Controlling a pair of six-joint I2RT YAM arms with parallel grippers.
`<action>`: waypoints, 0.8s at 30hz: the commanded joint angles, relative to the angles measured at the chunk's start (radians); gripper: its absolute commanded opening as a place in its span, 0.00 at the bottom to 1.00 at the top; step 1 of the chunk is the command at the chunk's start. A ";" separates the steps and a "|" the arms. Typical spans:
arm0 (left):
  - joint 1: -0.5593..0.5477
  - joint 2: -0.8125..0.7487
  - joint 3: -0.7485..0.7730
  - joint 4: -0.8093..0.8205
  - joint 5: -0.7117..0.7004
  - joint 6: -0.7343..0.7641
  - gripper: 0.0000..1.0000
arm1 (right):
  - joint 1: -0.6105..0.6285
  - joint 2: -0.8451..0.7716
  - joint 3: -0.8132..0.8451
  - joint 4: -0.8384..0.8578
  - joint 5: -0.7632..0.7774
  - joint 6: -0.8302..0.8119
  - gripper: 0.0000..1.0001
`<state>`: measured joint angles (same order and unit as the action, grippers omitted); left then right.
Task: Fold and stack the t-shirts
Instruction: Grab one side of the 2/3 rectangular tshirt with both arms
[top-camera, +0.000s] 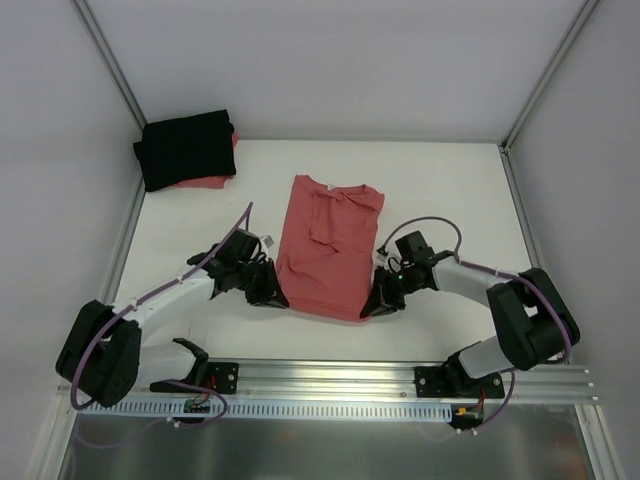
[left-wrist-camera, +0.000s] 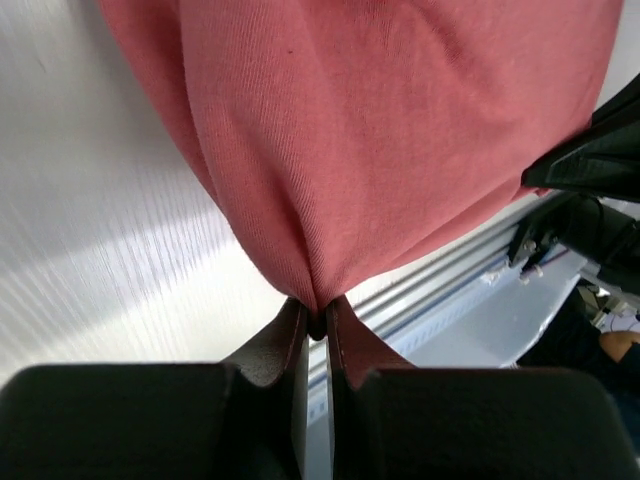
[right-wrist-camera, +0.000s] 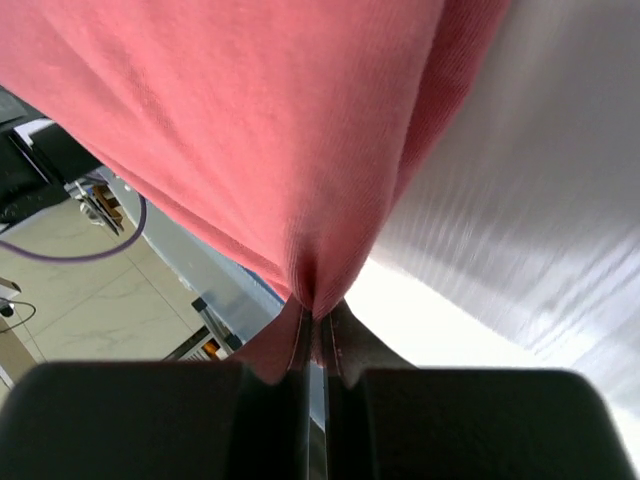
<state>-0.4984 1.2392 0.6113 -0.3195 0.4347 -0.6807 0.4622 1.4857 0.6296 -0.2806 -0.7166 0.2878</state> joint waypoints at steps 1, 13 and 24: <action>0.001 -0.089 -0.027 -0.151 0.013 0.006 0.00 | 0.004 -0.085 -0.034 -0.126 0.022 -0.007 0.01; 0.000 -0.182 -0.036 -0.290 0.078 -0.019 0.00 | 0.013 -0.262 -0.091 -0.278 0.022 -0.025 0.01; 0.000 0.028 0.247 -0.334 0.076 0.032 0.00 | -0.010 -0.171 0.114 -0.344 -0.003 -0.068 0.01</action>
<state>-0.5041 1.2339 0.7353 -0.5850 0.5488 -0.6903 0.4751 1.3033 0.6601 -0.5320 -0.7380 0.2588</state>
